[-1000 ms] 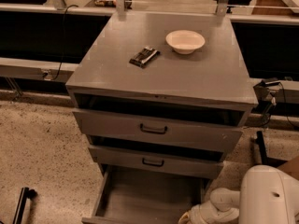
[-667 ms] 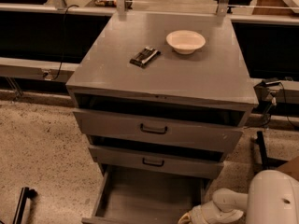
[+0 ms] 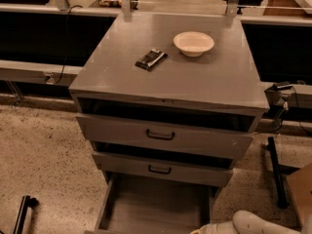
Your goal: Open bottom drawer
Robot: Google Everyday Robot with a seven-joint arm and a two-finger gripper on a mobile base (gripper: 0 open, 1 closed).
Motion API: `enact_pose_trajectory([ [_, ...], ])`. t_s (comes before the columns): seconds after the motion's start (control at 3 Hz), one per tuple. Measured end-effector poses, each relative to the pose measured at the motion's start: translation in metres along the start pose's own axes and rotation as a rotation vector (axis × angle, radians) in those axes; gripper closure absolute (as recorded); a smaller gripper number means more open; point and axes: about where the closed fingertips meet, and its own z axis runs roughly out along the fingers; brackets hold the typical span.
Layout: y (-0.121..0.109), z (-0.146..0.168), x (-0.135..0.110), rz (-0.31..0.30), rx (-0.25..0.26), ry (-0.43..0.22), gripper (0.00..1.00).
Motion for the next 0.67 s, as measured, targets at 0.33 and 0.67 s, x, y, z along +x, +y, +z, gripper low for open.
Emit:
enact_pose_trajectory([
  [0.33,-0.008,-0.016,-0.022,0.023,0.124,0.001,1.00],
  [0.67,-0.018,-0.032,-0.038,0.079,0.206,-0.012,1.00],
])
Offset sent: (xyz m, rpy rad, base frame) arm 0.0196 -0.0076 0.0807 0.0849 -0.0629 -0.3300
